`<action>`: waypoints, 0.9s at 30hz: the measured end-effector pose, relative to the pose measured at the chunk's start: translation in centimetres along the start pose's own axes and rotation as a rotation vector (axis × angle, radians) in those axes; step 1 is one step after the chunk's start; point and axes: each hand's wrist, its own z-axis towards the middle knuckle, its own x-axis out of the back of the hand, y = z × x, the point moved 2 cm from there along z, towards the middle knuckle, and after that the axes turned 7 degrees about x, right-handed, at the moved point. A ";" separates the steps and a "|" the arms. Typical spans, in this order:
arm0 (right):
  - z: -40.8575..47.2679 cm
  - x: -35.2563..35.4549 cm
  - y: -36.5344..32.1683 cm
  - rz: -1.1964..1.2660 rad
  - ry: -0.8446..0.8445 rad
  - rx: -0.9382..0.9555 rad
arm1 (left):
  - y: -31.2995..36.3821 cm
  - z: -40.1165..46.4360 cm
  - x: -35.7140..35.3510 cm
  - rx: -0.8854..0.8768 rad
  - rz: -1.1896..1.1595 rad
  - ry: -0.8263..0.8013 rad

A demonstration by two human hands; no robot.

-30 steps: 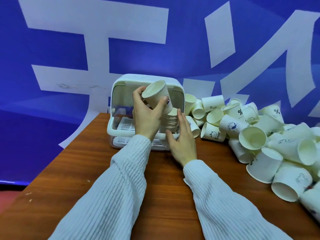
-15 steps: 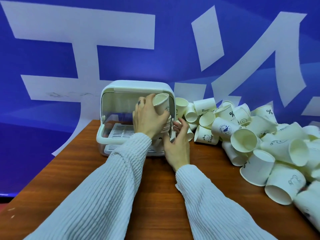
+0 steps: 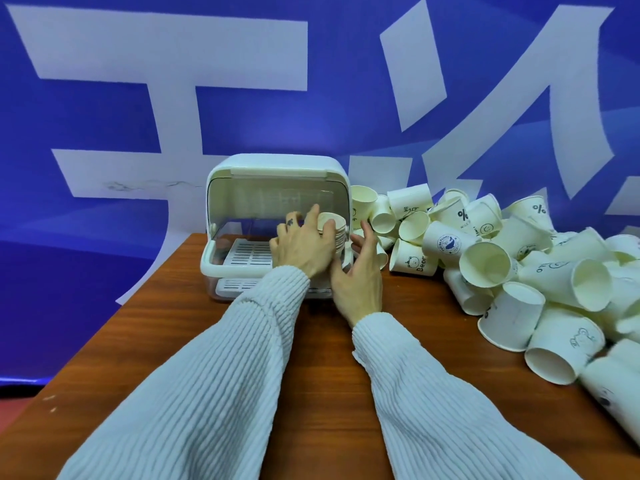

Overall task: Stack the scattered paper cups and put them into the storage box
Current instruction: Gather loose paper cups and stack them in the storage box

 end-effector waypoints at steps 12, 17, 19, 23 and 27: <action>0.2 14.9 -0.9 -0.536 0.333 -0.041 | 6.4 -8.9 -5.3 -0.446 -0.319 0.121; 0.7 19.6 0.6 -0.967 0.120 -0.121 | 9.7 -8.5 -7.7 -0.417 -0.242 -0.160; 0.5 20.4 1.0 -0.993 0.048 -0.143 | 10.6 -7.6 -8.2 -0.324 -0.311 -0.264; -0.2 21.0 1.3 -0.977 0.133 -0.066 | 12.0 -5.6 -8.7 -0.148 -0.523 -0.449; -0.4 21.5 1.4 -0.869 0.195 -0.039 | 12.4 -4.4 -9.1 -0.022 -0.711 -0.531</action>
